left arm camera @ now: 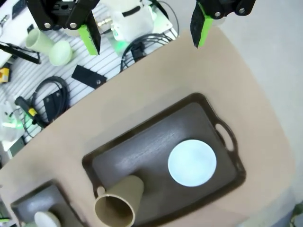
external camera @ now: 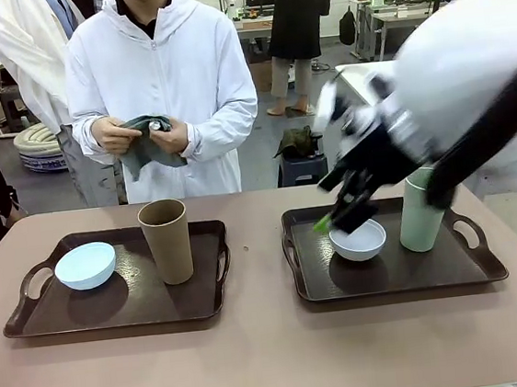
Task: Set up a tray with a mat and arrange the tableware.
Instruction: Pick up the Picnic Bowl and Reusable plastic cup from the Handle tray in front of the human's position and hold them in the air.
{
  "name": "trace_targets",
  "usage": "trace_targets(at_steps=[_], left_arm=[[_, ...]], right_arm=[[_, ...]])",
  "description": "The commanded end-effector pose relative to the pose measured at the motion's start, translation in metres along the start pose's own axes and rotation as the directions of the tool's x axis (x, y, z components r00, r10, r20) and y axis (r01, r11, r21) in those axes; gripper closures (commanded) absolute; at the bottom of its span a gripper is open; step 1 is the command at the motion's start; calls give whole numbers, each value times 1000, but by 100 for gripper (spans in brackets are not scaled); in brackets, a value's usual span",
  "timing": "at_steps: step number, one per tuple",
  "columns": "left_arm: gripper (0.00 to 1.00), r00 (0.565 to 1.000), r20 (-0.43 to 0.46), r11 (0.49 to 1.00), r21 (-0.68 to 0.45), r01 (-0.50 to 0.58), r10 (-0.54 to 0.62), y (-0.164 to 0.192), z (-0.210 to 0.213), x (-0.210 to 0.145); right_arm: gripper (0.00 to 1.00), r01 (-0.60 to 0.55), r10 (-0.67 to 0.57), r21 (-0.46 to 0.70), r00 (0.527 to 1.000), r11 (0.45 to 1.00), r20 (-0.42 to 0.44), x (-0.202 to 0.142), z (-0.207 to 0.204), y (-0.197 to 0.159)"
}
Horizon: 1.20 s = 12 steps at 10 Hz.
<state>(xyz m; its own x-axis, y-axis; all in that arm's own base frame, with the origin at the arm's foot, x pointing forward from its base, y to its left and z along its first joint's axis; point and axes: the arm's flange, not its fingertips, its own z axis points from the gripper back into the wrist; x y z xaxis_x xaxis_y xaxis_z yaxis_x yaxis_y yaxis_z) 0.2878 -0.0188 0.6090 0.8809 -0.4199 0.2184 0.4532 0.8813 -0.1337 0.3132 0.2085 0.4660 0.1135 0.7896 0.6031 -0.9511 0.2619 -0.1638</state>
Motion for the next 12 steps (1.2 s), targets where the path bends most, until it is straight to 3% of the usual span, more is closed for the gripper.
trace_targets(at_steps=[1,3,4,5,9,10,11,12], left_arm=[[0,996,-85,1000,-5,-29,29,-9,-3,15],[0,992,-116,998,-18,-60,57,-1,-21,30],[0,991,-104,995,-43,-90,85,9,-24,37],[0,995,-94,999,-23,-25,23,-8,-24,19],[0,995,-94,999,-23,-25,23,-8,-24,19],[0,995,-94,999,-23,-25,23,-8,-24,19],[0,996,-84,999,-28,-29,26,-8,-21,22],[0,991,-133,997,-81,7,-18,-13,-31,32]], right_arm=[[0,-17,16,-40,1000,999,-14,-21,-56,9],[0,26,-22,-102,999,994,37,-15,-81,-6],[0,95,-91,-72,994,993,63,-18,-76,-14],[0,16,-18,-72,999,997,-40,-12,-69,3],[0,35,-37,-79,999,996,-24,-12,-76,0],[0,-7,11,-34,993,999,114,-42,-58,-8],[0,-109,109,-13,963,994,246,-48,-70,-26],[0,-144,137,0,938,990,317,-40,-86,-36]])
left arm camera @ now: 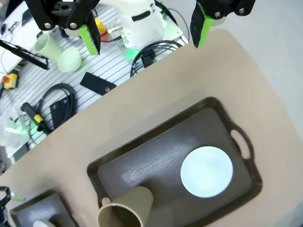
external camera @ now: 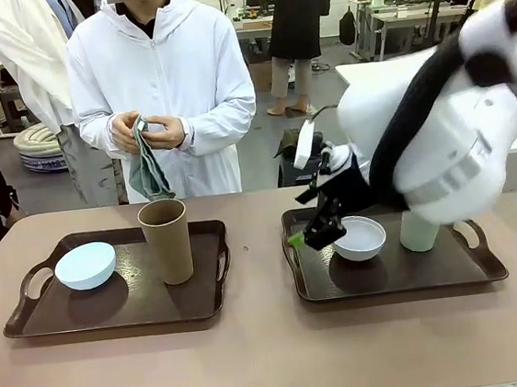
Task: Set up a tray with a mat and arrange the tableware.
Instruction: Pick up the Picnic Bowl and Reusable plastic cup from the Handle tray in front of the human's position and hold them in the air.
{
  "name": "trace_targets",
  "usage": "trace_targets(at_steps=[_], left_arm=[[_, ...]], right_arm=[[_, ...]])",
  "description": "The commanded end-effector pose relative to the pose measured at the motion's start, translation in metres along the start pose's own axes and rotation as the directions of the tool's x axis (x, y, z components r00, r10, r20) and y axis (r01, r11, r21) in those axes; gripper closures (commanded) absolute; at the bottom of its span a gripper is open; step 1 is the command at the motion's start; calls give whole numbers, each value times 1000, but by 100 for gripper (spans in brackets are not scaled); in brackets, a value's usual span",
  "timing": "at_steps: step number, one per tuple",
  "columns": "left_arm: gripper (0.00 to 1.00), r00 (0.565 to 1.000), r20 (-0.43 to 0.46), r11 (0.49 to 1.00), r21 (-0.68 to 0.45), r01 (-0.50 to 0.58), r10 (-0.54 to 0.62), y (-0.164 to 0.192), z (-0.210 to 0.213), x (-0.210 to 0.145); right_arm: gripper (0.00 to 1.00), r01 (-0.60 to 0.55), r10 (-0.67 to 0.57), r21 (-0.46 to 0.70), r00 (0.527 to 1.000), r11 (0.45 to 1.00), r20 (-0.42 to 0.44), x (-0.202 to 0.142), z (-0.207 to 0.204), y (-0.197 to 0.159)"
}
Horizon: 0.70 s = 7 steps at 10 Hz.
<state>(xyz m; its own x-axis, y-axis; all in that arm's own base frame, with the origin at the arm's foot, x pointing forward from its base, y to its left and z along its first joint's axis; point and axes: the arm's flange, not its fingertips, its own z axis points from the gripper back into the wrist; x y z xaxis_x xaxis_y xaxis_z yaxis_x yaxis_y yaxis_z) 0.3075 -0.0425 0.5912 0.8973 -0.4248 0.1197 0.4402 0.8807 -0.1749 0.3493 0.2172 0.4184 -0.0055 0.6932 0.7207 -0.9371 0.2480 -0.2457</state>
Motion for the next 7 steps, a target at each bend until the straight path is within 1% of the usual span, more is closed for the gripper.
trace_targets(at_steps=[1,2,3,4,5,7], left_arm=[[0,999,-23,999,-34,26,-26,-2,-7,17],[0,1000,-6,1000,-25,6,-6,2,-11,23],[0,1000,5,999,-26,-19,20,7,-20,27],[0,998,39,999,-3,-40,40,17,-31,35],[0,997,63,999,12,-44,43,24,-39,39],[0,994,109,998,58,-20,14,40,-61,57]], right_arm=[[0,-83,64,81,976,993,207,-20,-42,-15],[0,-114,84,110,966,987,246,-15,-55,-20],[0,-139,103,122,959,983,264,-12,-66,-22],[0,-154,127,82,953,985,274,-9,-83,-26],[0,-139,122,45,957,989,264,-6,-101,-23],[0,-101,85,71,974,992,209,-3,-135,-27]])
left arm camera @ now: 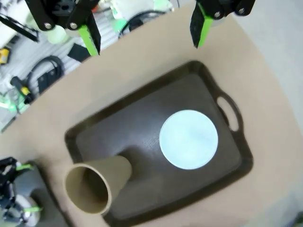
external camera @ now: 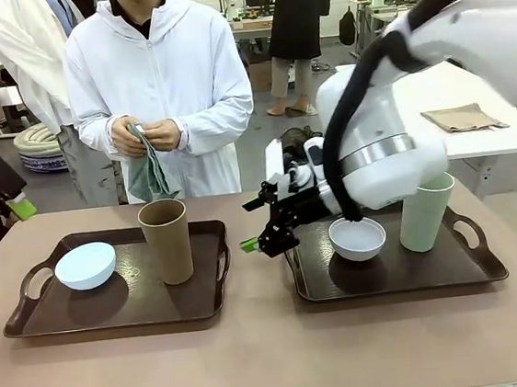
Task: Set up a tray with a mat and arrange the tableware.
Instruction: Pick up the Picnic Bowl and Reusable plastic cup from the Handle tray in front of the human's position and hold them in the air.
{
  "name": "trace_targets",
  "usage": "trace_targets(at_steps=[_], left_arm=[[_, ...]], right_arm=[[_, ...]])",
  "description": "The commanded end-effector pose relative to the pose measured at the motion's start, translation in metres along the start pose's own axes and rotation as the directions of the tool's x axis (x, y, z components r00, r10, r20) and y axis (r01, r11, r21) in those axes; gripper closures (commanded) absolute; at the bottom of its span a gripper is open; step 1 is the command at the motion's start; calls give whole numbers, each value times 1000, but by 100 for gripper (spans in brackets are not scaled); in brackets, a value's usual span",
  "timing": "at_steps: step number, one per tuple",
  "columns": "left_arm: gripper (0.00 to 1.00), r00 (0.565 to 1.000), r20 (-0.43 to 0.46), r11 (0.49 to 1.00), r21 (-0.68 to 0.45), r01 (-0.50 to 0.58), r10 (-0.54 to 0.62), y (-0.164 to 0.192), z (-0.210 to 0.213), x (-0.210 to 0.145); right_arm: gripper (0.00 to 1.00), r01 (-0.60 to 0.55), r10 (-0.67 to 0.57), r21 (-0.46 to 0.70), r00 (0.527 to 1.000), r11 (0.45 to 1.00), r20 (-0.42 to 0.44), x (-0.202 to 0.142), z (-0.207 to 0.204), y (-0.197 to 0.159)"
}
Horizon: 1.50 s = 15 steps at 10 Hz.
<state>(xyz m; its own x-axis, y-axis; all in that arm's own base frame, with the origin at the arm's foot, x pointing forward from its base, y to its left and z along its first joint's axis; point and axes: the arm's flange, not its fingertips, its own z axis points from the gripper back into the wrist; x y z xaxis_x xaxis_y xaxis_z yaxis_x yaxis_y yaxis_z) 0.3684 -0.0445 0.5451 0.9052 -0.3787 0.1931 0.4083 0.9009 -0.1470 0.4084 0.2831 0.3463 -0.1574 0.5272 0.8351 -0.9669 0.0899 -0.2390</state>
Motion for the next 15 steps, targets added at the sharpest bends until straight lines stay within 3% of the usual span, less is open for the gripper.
trace_targets(at_steps=[1,4,7,10,11,14,15], left_arm=[[0,999,28,998,63,20,-22,14,-27,17],[0,998,1,979,194,-63,64,29,-57,30],[0,995,6,977,190,-102,102,46,-71,34],[0,996,86,990,140,-19,7,38,-67,39],[0,997,14,983,169,-77,76,47,-71,34],[0,998,33,984,168,-63,58,44,-69,37],[0,994,14,979,167,-114,113,46,-74,50]], right_arm=[[0,-21,19,-37,998,999,-63,1,-38,-11],[0,-36,34,-40,998,999,-47,14,-71,-20],[0,-6,5,-43,1000,999,-19,23,-98,-35],[0,50,-51,-36,998,998,-40,22,-101,-41],[0,0,0,-12,1000,1000,3,26,-96,-40],[0,13,-13,-12,1000,1000,0,24,-97,-41],[0,38,-43,75,998,996,55,24,-97,-37]])
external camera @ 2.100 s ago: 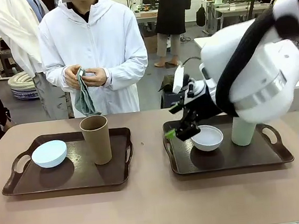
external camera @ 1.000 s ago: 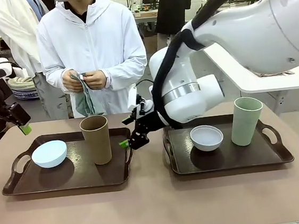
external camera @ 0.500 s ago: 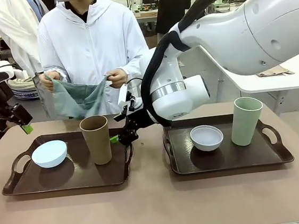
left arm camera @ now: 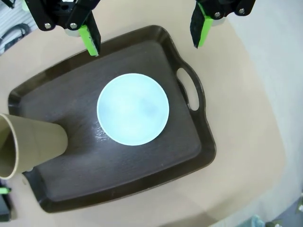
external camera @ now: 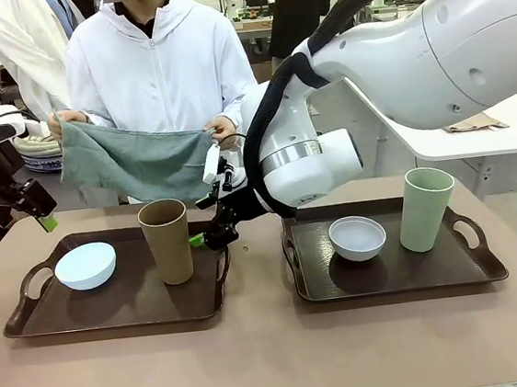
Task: Set up a tray with a mat and arrange the tableware.
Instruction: Pick up the Picnic Bowl and Reusable plastic cup from the Handle tray in front of the human's position and hold them in the air.
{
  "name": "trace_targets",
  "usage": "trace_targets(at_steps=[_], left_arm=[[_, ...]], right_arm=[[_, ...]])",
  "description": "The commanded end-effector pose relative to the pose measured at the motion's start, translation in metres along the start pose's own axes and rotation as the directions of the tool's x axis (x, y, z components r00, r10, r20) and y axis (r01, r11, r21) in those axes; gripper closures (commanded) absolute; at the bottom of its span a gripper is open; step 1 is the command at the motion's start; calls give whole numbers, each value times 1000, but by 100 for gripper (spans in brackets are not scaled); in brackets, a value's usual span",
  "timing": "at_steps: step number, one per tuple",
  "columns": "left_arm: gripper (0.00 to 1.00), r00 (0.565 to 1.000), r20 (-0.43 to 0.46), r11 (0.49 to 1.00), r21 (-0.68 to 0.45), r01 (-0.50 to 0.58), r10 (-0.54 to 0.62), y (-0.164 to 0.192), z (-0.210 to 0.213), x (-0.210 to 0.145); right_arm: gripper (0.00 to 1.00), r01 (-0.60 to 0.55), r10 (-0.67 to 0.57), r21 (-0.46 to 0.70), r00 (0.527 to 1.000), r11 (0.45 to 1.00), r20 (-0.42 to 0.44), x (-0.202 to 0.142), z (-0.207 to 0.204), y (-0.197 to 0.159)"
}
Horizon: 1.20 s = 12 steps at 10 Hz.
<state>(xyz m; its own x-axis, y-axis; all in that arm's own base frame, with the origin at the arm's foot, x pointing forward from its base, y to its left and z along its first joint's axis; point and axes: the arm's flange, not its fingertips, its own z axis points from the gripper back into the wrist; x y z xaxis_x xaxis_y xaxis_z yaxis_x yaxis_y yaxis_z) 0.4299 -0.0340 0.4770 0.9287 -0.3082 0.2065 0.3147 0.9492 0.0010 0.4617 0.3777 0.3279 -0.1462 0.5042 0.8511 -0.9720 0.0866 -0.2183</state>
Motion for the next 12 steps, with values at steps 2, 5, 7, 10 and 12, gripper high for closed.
trace_targets(at_steps=[2,5,7,10,12], left_arm=[[0,994,-25,989,105,-102,106,1,-25,23],[0,992,-39,977,180,-115,124,5,-47,24],[0,990,-49,975,182,-125,136,9,-62,26],[0,989,-70,982,142,-122,133,11,-81,29],[0,988,-80,986,105,-126,134,9,-87,30]], right_arm=[[0,115,-121,91,991,989,57,-16,-5,-9],[0,185,-193,129,979,974,57,-28,-24,-16],[0,204,-217,157,974,966,69,-32,-35,-18],[0,213,-232,189,969,959,84,-35,-54,-18],[0,217,-236,210,969,953,72,-36,-68,-15]])
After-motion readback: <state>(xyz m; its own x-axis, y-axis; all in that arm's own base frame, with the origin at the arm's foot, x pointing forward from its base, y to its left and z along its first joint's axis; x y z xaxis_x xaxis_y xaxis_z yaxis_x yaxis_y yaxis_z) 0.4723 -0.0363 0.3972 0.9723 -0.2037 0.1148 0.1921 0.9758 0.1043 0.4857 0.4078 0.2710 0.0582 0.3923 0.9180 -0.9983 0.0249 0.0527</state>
